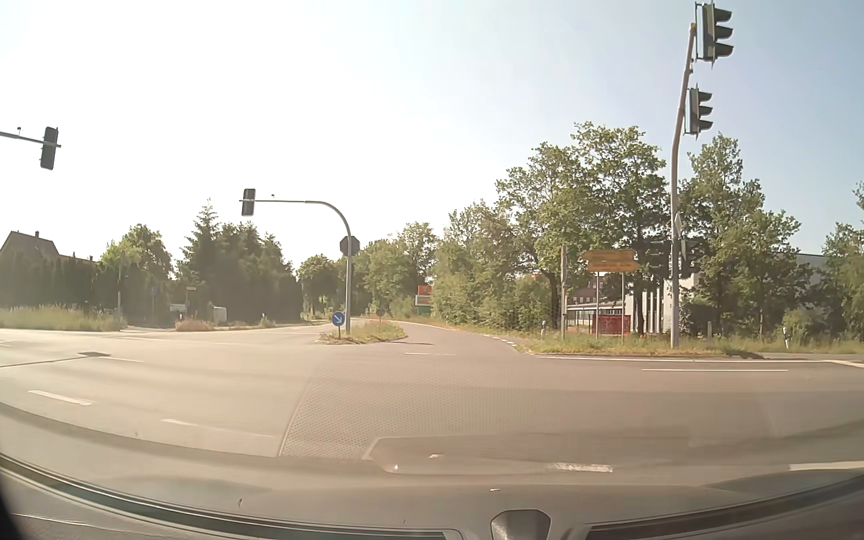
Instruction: Follow the waypoints while adhering to traffic rules and regulations
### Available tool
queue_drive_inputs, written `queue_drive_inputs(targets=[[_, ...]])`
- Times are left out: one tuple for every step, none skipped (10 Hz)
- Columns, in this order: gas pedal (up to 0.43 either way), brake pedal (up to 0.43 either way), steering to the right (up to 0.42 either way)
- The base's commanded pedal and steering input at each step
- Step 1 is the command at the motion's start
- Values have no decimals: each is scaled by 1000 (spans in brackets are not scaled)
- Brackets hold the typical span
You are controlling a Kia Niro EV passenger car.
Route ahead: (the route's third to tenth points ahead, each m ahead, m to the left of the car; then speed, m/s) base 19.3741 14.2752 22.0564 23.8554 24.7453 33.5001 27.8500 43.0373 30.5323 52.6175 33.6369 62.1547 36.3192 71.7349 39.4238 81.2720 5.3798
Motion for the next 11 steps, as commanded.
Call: queue_drive_inputs(targets=[[240,6,-110],[240,6,-126],[240,6,-136],[228,6,-151],[228,6,-169],[228,6,-185],[220,6,-196],[220,6,-206],[189,6,-221],[189,6,-231],[189,6,-234]])
